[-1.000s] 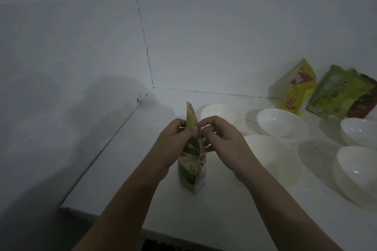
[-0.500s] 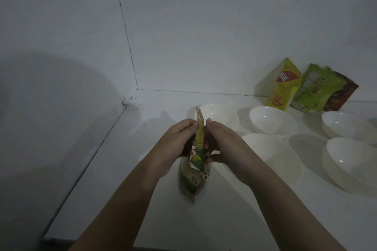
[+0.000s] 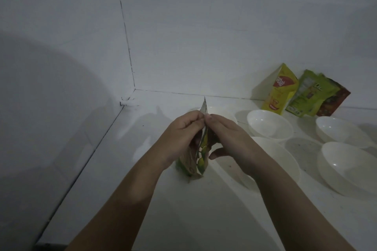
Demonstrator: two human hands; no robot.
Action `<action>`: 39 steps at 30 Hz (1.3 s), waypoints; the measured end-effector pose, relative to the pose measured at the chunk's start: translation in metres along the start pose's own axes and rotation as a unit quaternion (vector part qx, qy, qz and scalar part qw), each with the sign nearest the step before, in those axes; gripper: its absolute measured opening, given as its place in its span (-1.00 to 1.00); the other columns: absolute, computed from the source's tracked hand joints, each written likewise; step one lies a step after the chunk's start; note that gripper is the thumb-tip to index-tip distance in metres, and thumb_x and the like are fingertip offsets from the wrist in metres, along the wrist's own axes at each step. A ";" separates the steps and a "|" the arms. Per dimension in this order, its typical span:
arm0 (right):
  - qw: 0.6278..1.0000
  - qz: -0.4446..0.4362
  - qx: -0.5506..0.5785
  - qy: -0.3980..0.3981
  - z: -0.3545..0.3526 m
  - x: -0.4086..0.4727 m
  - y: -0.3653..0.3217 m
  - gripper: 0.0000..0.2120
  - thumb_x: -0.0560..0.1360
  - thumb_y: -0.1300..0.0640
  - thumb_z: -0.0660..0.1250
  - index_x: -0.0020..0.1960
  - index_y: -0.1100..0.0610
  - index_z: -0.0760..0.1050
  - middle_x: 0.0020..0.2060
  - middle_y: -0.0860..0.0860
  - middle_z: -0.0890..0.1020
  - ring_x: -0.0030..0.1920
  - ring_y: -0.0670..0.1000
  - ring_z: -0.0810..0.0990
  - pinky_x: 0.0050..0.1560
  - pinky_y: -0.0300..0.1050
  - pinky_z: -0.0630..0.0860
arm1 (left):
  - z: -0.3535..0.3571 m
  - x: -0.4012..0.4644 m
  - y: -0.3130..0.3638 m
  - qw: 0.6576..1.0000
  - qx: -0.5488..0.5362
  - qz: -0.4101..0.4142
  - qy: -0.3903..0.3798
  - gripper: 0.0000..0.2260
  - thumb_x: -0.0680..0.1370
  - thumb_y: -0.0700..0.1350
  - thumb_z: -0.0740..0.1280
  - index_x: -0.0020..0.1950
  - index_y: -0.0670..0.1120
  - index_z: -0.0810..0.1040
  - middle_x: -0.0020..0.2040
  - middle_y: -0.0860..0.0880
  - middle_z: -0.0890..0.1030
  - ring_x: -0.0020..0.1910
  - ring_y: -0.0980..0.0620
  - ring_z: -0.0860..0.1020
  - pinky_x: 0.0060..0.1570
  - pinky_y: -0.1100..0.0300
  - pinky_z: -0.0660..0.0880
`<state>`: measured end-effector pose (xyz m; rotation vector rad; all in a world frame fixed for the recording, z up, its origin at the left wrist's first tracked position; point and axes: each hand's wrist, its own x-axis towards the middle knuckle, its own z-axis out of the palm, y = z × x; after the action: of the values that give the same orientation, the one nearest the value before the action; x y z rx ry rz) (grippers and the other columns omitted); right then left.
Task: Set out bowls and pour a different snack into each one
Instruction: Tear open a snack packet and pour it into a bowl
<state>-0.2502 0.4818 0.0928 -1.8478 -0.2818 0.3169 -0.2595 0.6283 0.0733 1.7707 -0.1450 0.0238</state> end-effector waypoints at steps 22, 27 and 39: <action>0.966 -0.023 -0.246 0.079 0.006 0.001 -0.001 -0.74 0.50 0.07 0.29 -0.27 0.15 0.31 -0.22 0.20 0.62 -0.20 0.19 0.67 -0.20 0.21 0.65 | -0.018 -0.020 0.005 0.914 0.367 0.069 0.160 -0.71 0.59 0.08 0.19 -0.26 -0.04 0.37 -0.41 0.01 0.44 -0.42 0.04 0.39 -0.43 0.21 0.25; 0.967 -0.039 -0.238 0.083 0.004 0.001 0.000 -0.75 0.56 0.10 0.24 -0.24 0.20 0.36 -0.25 0.19 0.62 -0.23 0.18 0.68 -0.22 0.18 0.66 | -0.018 -0.015 -0.001 0.910 0.357 0.079 0.196 -0.69 0.57 0.04 0.28 -0.27 -0.10 0.35 -0.37 -0.02 0.46 -0.36 -0.03 0.46 -0.40 0.06 0.38; 0.971 0.005 -0.228 0.072 0.000 -0.008 0.002 -0.73 0.52 -0.02 0.27 -0.18 0.18 0.38 -0.21 0.11 0.64 -0.24 0.04 0.69 -0.14 0.21 0.66 | -0.014 -0.023 -0.006 0.981 0.138 -0.084 0.104 -0.83 0.60 0.02 0.24 0.10 0.07 0.27 0.07 0.07 0.44 -0.02 0.06 0.51 -0.06 0.11 0.51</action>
<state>-0.2581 0.4784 0.0912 -2.3140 -0.2609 0.1275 -0.2804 0.6451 0.0684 2.0391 0.1673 0.1104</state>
